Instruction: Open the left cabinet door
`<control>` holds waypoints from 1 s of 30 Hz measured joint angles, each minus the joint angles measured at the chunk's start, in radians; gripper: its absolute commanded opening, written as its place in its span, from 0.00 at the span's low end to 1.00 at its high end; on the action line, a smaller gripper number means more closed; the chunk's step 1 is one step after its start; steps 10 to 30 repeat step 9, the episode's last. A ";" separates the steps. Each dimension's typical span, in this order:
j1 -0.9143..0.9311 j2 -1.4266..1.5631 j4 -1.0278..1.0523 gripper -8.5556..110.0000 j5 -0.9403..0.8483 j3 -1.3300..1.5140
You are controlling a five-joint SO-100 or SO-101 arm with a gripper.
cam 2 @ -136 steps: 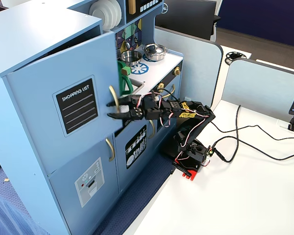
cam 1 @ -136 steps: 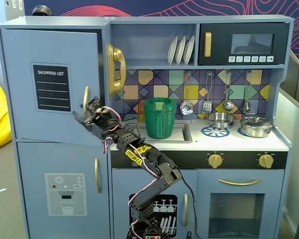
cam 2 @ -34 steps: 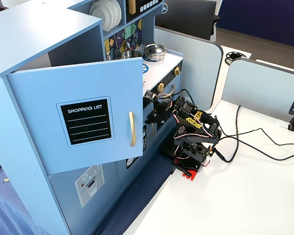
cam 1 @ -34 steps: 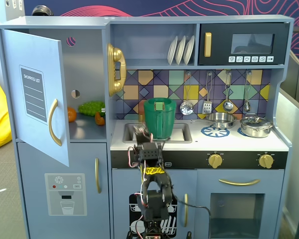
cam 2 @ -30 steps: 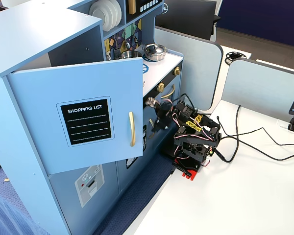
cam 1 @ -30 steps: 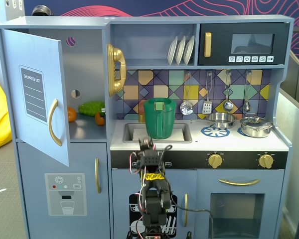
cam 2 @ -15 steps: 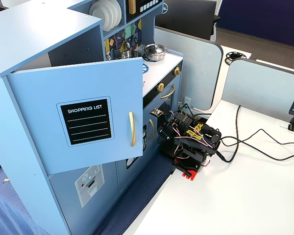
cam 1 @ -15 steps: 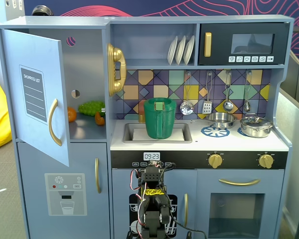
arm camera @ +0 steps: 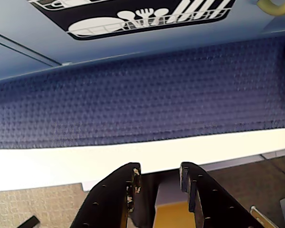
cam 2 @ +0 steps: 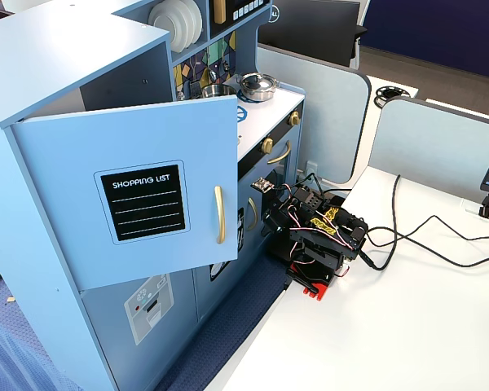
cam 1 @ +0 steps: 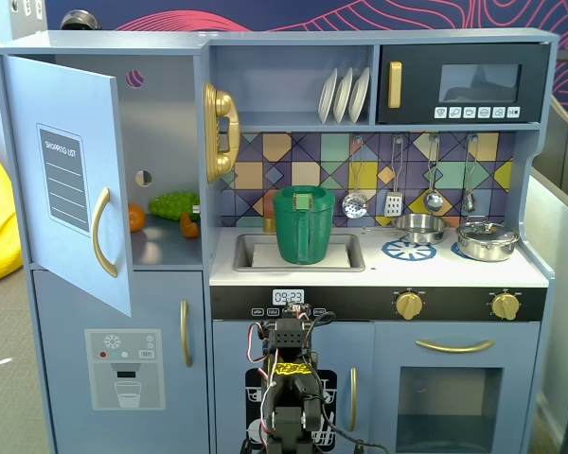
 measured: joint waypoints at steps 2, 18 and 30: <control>0.005 0.000 0.002 0.08 -0.011 0.000; 0.005 0.000 0.005 0.07 -0.037 0.000; 0.005 0.000 0.005 0.07 -0.037 0.000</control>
